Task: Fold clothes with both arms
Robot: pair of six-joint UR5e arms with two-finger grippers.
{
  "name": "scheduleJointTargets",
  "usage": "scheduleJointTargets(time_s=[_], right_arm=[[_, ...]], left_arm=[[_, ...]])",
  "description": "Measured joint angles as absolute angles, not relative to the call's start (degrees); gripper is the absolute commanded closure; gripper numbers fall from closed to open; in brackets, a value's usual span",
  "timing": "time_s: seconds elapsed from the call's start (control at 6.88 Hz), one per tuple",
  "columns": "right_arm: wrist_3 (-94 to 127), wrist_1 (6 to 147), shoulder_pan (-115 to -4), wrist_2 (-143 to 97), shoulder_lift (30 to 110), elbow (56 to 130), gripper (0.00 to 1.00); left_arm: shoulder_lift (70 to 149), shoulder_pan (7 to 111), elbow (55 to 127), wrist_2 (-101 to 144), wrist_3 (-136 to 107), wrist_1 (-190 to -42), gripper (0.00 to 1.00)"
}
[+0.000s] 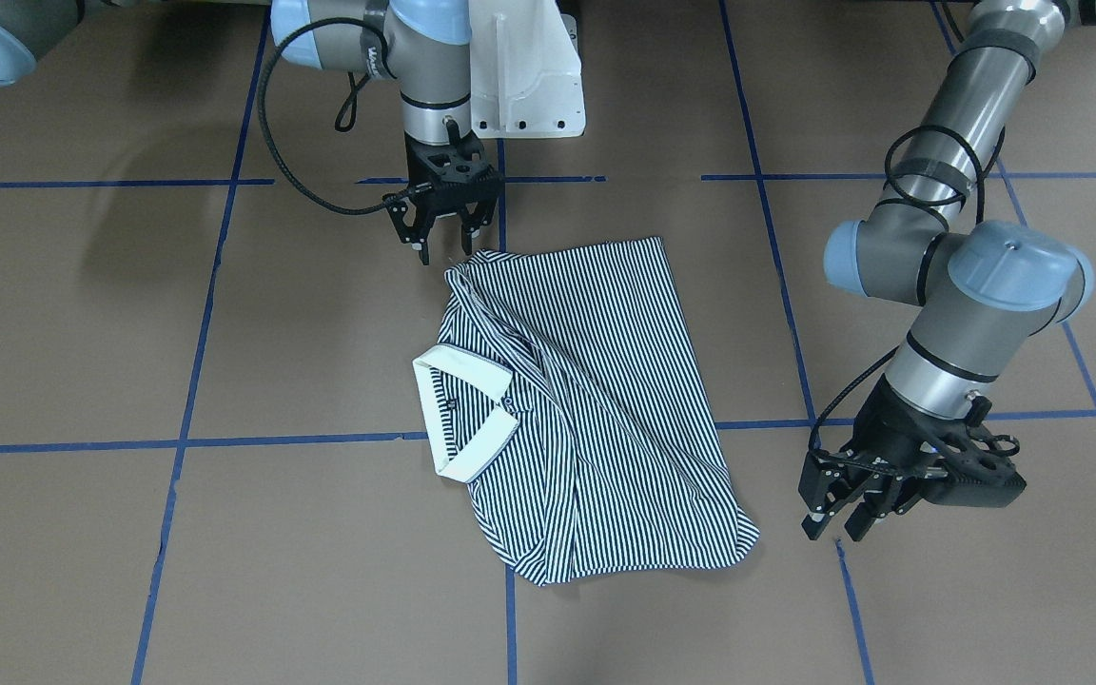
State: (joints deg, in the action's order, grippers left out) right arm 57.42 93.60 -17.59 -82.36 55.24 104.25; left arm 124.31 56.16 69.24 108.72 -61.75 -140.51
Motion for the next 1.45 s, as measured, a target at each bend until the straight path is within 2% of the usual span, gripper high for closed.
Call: scheduleJointTargets(time_s=[0.15,0.29,0.58,0.87,1.02,1.31,1.45], right_arm=[[57.5,92.9,-19.8,-82.4,54.1,103.7,0.0],[57.6,90.7,-22.1,-82.6,51.1,99.9,0.0],[57.4,82.9,-26.5,-83.6,41.2,83.9,0.0],[57.0,77.1,-29.6,-84.7,32.2,68.7,0.0],[57.0,75.3,-30.5,-84.6,28.4,62.4,0.04],[57.5,72.0,-31.3,-83.6,23.5,53.1,0.24],[57.9,71.2,-31.3,-83.1,22.0,50.2,0.27]], left_arm=[[123.5,56.2,71.0,108.7,-61.7,-140.5,0.43],[121.8,56.3,74.0,108.7,-61.7,-140.5,0.43],[117.1,56.3,80.3,108.9,-61.7,-140.4,0.43],[114.2,56.2,83.5,108.9,-61.9,-140.4,0.43],[113.8,56.1,83.9,108.9,-62.2,-140.4,0.43],[113.6,55.8,83.9,108.9,-62.5,-140.4,0.43],[113.6,55.7,83.9,108.9,-62.7,-140.4,0.43]])
